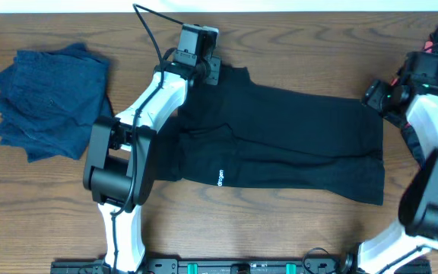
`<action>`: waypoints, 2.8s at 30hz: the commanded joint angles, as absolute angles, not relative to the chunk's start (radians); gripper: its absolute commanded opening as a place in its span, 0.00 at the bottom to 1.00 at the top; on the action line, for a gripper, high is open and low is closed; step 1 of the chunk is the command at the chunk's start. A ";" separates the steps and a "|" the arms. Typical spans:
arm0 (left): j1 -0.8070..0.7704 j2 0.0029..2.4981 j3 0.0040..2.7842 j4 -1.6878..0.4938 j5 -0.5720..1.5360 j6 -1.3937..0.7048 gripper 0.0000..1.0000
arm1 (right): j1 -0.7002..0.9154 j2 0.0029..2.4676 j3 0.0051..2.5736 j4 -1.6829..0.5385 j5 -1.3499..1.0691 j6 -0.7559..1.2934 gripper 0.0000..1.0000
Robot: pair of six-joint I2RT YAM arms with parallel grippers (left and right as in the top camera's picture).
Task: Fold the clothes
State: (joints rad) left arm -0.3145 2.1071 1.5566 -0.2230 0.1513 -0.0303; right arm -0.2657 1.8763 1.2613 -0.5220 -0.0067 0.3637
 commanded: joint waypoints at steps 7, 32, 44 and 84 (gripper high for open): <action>-0.308 2.098 1.574 -0.318 0.150 -0.047 0.06 | -0.260 2.059 1.262 -0.316 0.023 0.418 0.77; -0.247 2.008 1.574 -0.281 0.150 -0.052 0.06 | -0.276 2.066 1.379 -0.424 0.025 0.452 0.01; -0.245 1.868 1.574 -0.701 0.272 -0.058 0.06 | -0.299 2.011 1.608 -1.006 -0.050 0.445 0.01; -0.248 1.830 1.537 -1.364 0.411 -0.054 0.06 | -0.294 1.866 1.408 -1.395 0.079 0.299 0.01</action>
